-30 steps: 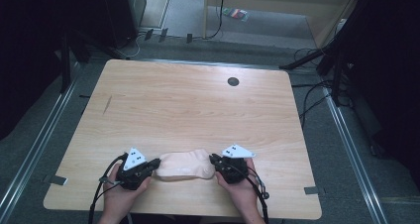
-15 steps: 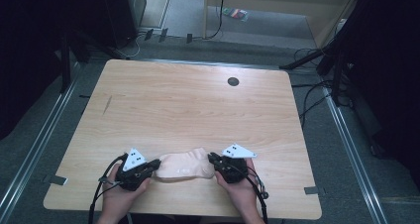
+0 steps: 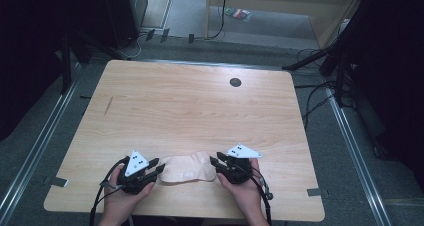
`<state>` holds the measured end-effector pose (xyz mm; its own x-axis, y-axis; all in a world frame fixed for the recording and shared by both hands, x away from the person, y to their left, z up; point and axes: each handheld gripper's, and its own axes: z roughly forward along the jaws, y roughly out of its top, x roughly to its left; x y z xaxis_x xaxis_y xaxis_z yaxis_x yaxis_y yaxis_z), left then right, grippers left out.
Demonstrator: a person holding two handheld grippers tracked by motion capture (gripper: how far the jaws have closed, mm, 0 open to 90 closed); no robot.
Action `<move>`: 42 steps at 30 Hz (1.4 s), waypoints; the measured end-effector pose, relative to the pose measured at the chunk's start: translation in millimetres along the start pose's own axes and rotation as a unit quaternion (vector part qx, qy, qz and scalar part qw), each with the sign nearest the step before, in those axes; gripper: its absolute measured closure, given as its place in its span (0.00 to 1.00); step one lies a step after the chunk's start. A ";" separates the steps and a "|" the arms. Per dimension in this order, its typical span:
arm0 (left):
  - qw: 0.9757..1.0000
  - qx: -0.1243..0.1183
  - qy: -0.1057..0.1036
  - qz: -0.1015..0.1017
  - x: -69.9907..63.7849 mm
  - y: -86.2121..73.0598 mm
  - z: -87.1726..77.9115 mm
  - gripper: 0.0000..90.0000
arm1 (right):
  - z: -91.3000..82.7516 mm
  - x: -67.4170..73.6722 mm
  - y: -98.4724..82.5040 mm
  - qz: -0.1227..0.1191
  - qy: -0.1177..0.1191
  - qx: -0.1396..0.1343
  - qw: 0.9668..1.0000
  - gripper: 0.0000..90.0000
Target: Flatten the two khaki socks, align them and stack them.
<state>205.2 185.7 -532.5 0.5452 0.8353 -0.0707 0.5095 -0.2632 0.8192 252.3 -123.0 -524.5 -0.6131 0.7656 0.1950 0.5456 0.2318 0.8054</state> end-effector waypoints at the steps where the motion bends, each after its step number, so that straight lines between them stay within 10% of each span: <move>1: 1.000 -0.008 -0.013 -0.006 1.0 0.7 -2.0 0.78 | -3.5 1.7 0.8 0.000 0.001 -0.010 1.000 0.74; 5: 0.997 -0.005 -0.071 -0.037 5.2 -0.8 0.9 0.92 | -11.3 6.8 0.1 -0.006 0.007 -0.034 0.999 0.89; 9: 0.993 -0.010 -0.078 -0.083 15.8 -4.8 2.9 0.91 | -9.6 3.4 -2.0 0.010 0.018 -0.039 0.999 0.92; 15: 0.990 -0.043 -0.066 -0.117 40.9 -9.5 -1.6 0.81 | -15.7 -11.4 -3.8 0.017 -0.012 -0.076 0.997 0.79; 22: 0.989 -0.072 -0.013 -0.126 57.4 -11.8 -4.5 0.48 | -19.4 -32.7 -4.2 0.040 -0.054 -0.104 0.992 0.40; 38: 0.981 -0.097 0.050 -0.161 108.0 -19.8 -31.9 0.18 | -41.2 -66.5 -3.4 0.086 -0.080 -0.114 0.987 0.16; 42: 0.982 -0.091 0.056 -0.157 115.4 -23.4 -36.0 0.16 | -48.4 -73.0 -5.9 0.082 -0.093 -0.115 0.986 0.16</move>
<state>232.3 305.6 -539.3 0.2987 0.9122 -0.2804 0.5070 0.0972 0.8564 266.2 -209.3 -516.4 -0.4005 0.8828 0.2453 0.4726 -0.0303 0.8808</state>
